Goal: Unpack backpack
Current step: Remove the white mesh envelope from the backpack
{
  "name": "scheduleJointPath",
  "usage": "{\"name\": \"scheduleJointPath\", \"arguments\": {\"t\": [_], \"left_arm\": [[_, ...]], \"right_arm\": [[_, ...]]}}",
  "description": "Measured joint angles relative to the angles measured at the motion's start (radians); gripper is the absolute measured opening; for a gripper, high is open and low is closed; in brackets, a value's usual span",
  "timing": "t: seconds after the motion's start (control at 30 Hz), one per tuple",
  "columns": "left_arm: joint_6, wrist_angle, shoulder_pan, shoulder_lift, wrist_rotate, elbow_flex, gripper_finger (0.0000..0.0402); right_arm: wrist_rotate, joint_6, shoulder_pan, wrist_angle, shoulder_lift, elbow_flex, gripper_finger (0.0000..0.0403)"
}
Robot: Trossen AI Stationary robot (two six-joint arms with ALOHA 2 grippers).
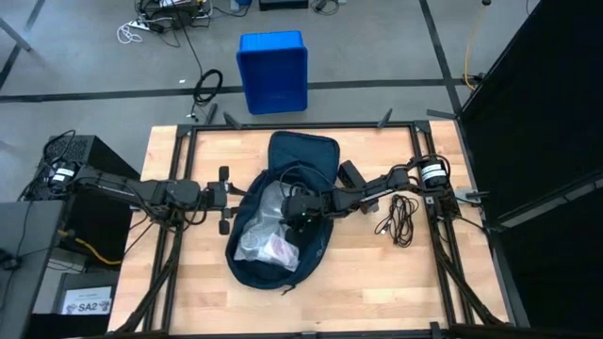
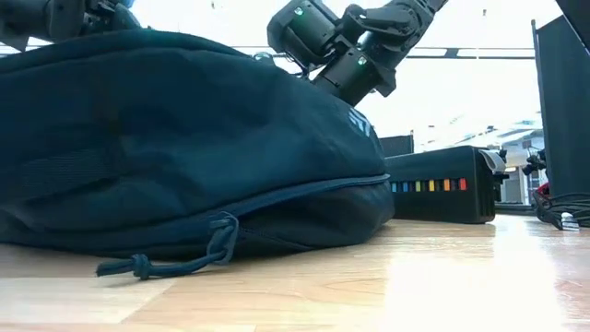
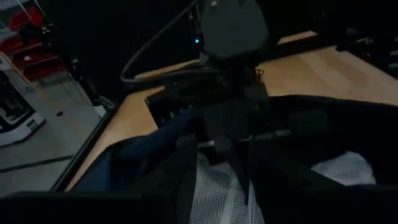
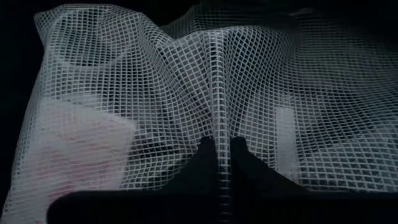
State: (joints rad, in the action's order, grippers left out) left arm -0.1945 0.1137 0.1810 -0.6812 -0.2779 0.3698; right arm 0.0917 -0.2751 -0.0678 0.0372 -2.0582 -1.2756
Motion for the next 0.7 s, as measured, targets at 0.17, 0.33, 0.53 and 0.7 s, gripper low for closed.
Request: {"name": "scheduleJointPath", "arguments": {"t": [0.17,0.33,0.53,0.7], "left_arm": [[-0.011,0.011,0.000,0.002,-0.001,0.000,0.0119],[-0.013,0.016,0.000,0.001,-0.001,0.000,0.0119],[-0.014,0.033,0.000,0.001,-0.002,0.000,0.0119],[-0.014,0.033,0.000,0.001,-0.002,0.000,0.0119]], "right_arm": [[0.100,0.063,0.006,-0.038,0.100,0.009,0.0001],[0.219,0.143,-0.004,-0.029,0.249,0.004,0.0001],[0.286,0.220,-0.016,-0.030,0.393,0.001,0.0001],[0.259,0.227,-0.019,-0.063,0.431,0.000,0.0001]]}}
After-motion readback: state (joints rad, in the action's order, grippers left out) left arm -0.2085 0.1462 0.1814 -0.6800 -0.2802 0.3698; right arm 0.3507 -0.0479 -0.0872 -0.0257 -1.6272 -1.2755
